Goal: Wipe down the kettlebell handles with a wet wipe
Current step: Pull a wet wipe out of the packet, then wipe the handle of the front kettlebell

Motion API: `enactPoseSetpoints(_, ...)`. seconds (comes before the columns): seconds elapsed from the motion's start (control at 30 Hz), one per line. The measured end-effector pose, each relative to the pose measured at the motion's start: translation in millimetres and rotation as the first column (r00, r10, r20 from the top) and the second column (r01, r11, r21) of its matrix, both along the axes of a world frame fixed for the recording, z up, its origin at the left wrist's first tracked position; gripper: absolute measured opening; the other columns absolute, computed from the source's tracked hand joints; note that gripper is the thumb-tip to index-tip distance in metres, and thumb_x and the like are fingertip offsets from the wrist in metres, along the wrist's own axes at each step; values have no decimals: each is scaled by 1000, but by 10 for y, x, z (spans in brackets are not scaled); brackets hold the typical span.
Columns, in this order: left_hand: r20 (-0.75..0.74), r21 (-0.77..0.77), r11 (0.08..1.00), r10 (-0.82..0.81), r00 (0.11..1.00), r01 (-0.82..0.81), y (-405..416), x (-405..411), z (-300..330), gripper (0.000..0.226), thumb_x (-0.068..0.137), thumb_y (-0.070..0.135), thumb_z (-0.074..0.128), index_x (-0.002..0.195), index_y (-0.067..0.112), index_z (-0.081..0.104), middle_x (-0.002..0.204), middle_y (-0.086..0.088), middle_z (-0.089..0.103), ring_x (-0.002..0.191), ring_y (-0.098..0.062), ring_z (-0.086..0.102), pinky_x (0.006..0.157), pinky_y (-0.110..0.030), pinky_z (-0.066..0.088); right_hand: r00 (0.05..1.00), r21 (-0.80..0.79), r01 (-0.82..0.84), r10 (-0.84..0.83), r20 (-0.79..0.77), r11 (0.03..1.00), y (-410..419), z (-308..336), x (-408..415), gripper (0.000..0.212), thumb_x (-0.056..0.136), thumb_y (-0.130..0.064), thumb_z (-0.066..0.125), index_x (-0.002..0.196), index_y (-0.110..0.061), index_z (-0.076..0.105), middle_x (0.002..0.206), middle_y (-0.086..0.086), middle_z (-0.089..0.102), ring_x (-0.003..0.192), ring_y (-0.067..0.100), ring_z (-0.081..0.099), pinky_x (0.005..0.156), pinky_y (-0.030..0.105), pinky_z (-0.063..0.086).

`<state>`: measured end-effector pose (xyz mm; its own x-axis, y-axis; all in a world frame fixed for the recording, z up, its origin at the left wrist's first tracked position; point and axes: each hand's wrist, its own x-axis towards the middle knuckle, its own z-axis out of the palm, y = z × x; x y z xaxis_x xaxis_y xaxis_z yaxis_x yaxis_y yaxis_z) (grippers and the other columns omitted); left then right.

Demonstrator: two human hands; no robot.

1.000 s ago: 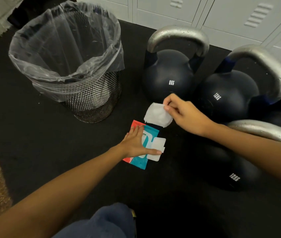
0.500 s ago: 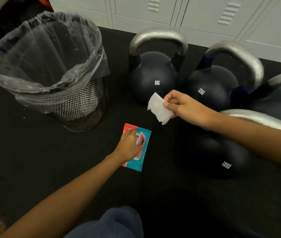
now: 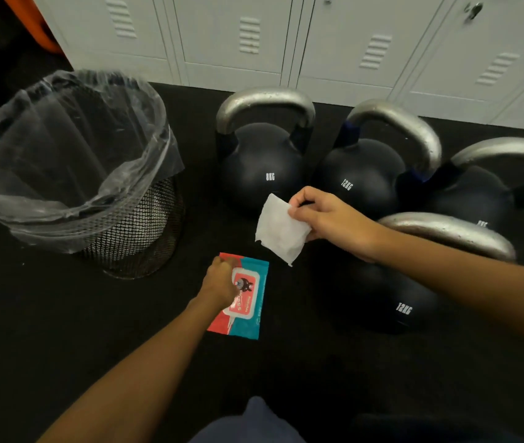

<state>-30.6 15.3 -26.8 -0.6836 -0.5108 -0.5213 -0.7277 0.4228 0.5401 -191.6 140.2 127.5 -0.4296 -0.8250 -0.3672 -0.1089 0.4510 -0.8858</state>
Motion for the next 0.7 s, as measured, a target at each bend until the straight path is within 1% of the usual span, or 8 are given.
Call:
enactPoseSetpoints(0.13,-60,67,986,-149,987,153,-52,-235,425,64,86,18,70,141,22,39,137,-5,42,111,-21,57,79,-26,53,998,-8,-9,8,-65,1000,127,-36,-30,8,101,-18,51,100,-23,57,83,-2,66,87,11,64,82,36,57)
enactPoseSetpoints(0.23,-246,150,955,-215,945,256,-120,-383,885,68,79,25,77,138,24,43,131,3,52,119,-15,53,91,-27,47,994,-45,-2,-2,-110,999,221,-12,-47,13,102,-18,50,102,-25,61,92,2,70,92,16,67,87,44,57)
enactPoseSetpoints(0.3,-357,207,923,-238,903,325,-139,-473,1186,67,75,25,81,133,25,48,124,8,59,113,-10,58,93,-27,50,986,-87,1,-16,-167,996,284,53,-64,16,102,-18,50,101,-27,63,96,3,72,96,18,68,90,45,56)
enactPoseSetpoints(0.37,-447,244,900,-226,866,361,-112,-568,1434,58,76,23,80,129,22,55,118,7,66,107,-7,63,91,-26,53,970,-136,12,-45,-237,991,367,165,-93,15,102,-17,51,102,-26,64,96,2,72,95,18,69,88,42,57)
enactPoseSetpoints(0.43,-509,271,888,-196,838,372,-52,-689,1662,46,80,22,75,124,19,61,113,6,70,103,-6,66,89,-23,53,955,-187,58,-109,-275,981,470,314,-148,14,102,-17,50,106,-20,64,93,1,72,91,15,69,78,32,58)
enactPoseSetpoints(0.47,-525,271,889,-186,831,370,-15,-752,1763,40,82,21,73,121,18,64,110,5,72,102,-6,67,87,-23,54,949,-216,93,-153,-277,972,531,391,-179,15,102,-17,51,108,-18,64,93,2,72,89,16,69,74,28,58)
enactPoseSetpoints(0.6,-580,185,912,-200,790,367,229,-1008,2093,24,84,18,72,107,13,70,99,0,75,93,-10,70,82,-25,57,934,-354,256,-324,-147,900,833,665,-297,11,98,-20,59,105,-14,66,90,10,72,89,19,69,87,39,56)
enactPoseSetpoints(0.7,-619,122,901,-258,742,415,490,-1219,2295,19,84,21,73,101,12,71,94,-3,75,91,-15,71,82,-32,57,930,-379,297,-356,-94,876,1094,821,-413,22,93,-22,67,110,-9,67,98,12,75,94,23,72,86,40,58)
